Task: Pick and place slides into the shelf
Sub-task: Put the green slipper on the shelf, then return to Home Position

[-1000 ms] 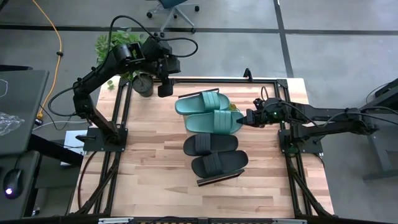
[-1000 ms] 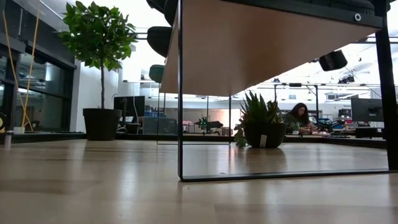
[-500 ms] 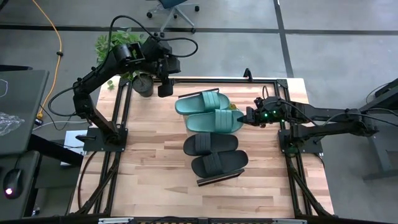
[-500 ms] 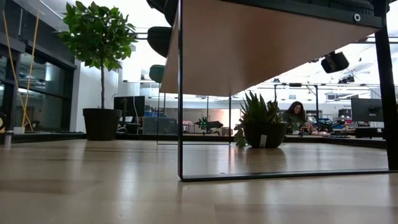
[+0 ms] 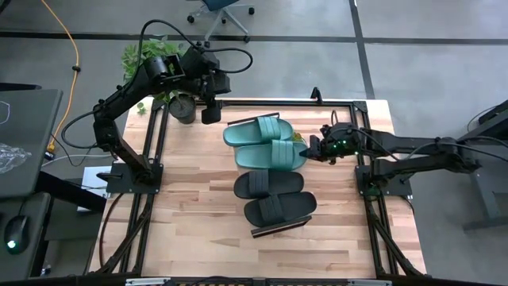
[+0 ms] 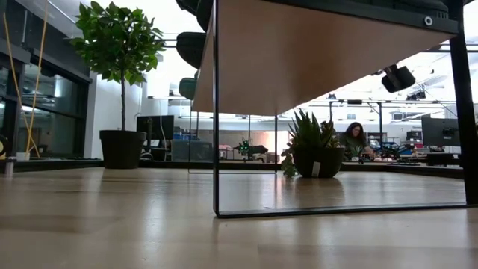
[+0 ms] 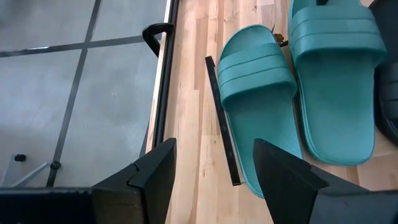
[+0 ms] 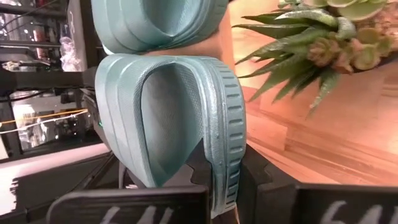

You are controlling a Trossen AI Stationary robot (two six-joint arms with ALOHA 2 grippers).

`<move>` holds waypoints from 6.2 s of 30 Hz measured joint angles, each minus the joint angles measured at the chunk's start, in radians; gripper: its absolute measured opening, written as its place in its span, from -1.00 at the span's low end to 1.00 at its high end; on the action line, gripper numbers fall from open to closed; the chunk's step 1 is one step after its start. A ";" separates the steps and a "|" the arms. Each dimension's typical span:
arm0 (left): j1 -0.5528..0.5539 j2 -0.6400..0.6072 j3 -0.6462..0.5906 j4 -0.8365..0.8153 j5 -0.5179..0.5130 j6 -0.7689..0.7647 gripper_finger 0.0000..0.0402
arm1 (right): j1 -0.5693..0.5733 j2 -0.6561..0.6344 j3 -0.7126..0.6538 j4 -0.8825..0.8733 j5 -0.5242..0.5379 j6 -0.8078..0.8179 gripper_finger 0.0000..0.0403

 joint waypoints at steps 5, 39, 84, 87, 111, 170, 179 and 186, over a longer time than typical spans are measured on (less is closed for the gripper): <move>0.000 0.000 0.000 0.000 0.000 0.000 -0.01 | 0.000 0.043 0.000 0.051 -0.010 0.000 -0.96; 0.000 0.000 0.000 0.003 0.000 0.005 0.00 | 0.000 0.111 0.000 0.114 -0.019 0.000 -0.92; 0.000 0.000 0.000 -0.002 0.000 0.020 0.00 | 0.000 0.066 0.000 0.019 0.111 -0.030 -0.02; 0.000 0.000 0.000 -0.002 0.000 0.026 0.00 | 0.000 -0.017 0.000 -0.057 0.135 -0.042 -0.02; -0.077 -0.241 0.001 0.019 0.015 -0.123 -0.96 | 0.001 -0.517 0.000 0.105 0.081 -0.694 -0.74; -0.412 -1.192 -1.688 1.281 -0.074 -0.370 -1.00 | 0.001 -0.871 -0.548 0.583 0.073 -0.691 -1.00; -0.412 -1.195 -1.799 1.435 -0.104 -0.429 -1.00 | 0.001 -0.871 -0.558 0.598 0.004 -0.727 -1.00; -0.412 -1.195 -1.895 1.602 -0.136 -0.487 -1.00 | 0.001 -0.871 -0.558 0.579 0.004 -0.744 -1.00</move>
